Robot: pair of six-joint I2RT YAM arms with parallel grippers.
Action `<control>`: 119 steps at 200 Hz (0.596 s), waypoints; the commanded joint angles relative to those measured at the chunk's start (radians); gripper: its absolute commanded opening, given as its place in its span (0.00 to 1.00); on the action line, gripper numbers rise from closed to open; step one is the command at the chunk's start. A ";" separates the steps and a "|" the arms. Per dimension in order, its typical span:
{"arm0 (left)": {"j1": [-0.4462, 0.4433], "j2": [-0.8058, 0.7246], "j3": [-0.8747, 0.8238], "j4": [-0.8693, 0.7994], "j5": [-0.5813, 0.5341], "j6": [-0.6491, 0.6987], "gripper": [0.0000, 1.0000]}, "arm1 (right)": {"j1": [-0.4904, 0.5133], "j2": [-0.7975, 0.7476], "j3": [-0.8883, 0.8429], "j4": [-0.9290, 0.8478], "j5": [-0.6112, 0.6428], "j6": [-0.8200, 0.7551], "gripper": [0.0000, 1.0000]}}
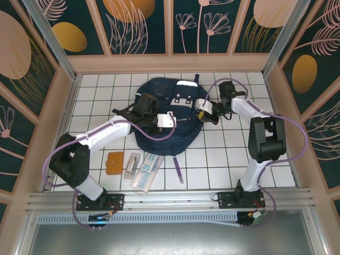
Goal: Pack books, pencil case, and school supplies into a backpack
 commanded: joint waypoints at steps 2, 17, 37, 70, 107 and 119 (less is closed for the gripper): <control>0.000 0.020 0.061 0.066 0.042 -0.044 0.00 | 0.046 -0.049 -0.019 -0.017 0.000 0.023 0.00; 0.000 0.033 0.077 0.070 0.039 -0.073 0.00 | 0.067 -0.056 -0.016 -0.036 0.016 0.034 0.00; 0.000 0.030 0.063 0.095 0.056 -0.064 0.00 | 0.068 -0.063 -0.029 -0.026 0.011 0.078 0.00; 0.001 0.001 0.031 0.116 0.115 -0.032 0.00 | -0.042 -0.098 -0.094 0.140 -0.006 0.203 0.28; 0.000 0.004 0.051 0.104 0.153 -0.031 0.00 | -0.120 0.007 0.016 0.082 -0.188 0.190 0.36; 0.000 0.001 0.052 0.108 0.159 -0.029 0.00 | -0.120 0.047 0.042 0.064 -0.184 0.170 0.37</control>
